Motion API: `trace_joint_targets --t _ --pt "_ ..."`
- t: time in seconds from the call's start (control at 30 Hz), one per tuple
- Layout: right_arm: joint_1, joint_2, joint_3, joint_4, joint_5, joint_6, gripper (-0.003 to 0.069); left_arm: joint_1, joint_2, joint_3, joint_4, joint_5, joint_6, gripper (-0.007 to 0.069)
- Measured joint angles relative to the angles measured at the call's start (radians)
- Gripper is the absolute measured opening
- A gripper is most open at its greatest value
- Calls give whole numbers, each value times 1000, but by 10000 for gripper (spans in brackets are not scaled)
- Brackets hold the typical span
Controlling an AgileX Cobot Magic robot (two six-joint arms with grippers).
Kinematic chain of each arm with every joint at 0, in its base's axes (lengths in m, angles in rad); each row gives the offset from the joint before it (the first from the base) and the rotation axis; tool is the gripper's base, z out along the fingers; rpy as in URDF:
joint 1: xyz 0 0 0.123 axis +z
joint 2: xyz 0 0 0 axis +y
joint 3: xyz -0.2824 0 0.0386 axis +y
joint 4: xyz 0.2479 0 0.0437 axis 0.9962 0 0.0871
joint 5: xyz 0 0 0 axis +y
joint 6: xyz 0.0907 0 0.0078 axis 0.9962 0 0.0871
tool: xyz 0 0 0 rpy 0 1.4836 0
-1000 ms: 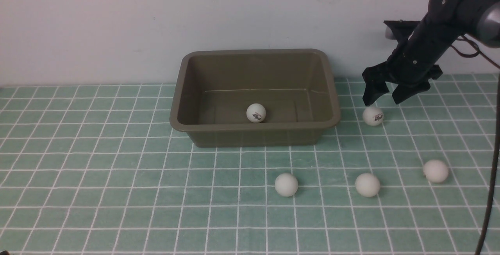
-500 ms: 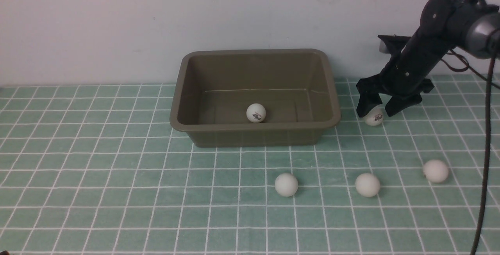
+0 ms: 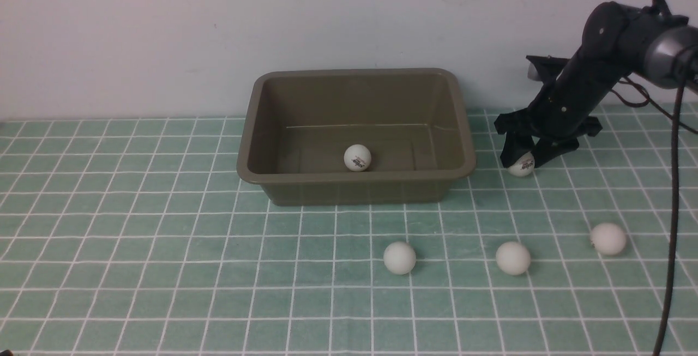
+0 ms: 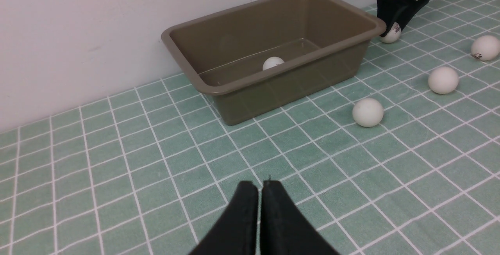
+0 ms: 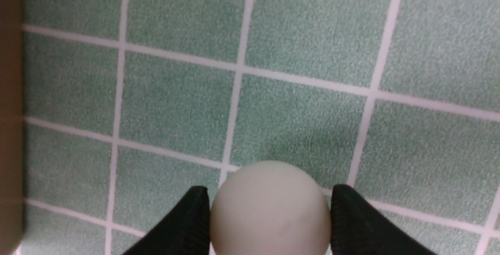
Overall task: Put the table tennis balls in the box on the green coffee tablecloth.
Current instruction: 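Reach for and grasp a ping pong ball on the table, then release the ping pong ball into the bin and lift the gripper away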
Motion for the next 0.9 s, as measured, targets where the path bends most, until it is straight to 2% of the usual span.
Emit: trace_joint_targets --t 0.2,0.4,0.5,0.63,0.67,0.8,0.83,0.9 --pt "0 0 -31 1 16 1 358 0 0 0 0 0 0 -4" --pt "0 -9 -174 37 19 7 358 0 0 0 0 0 0 -4" --pt "0 -34 -212 115 22 7 358 0 0 0 0 0 0 -4" --pt "4 -67 -228 278 25 -16 358 0 0 0 0 0 0 -4" --pt "14 -70 -229 330 25 -39 358 0 0 0 0 0 0 -4" --pt "69 -68 -229 383 25 -102 358 0 0 0 0 0 0 -4" --pt "74 -67 -229 384 25 -107 358 0 0 0 0 0 0 -4" --pt "150 -55 -229 360 25 -125 358 0 0 0 0 0 0 -4"
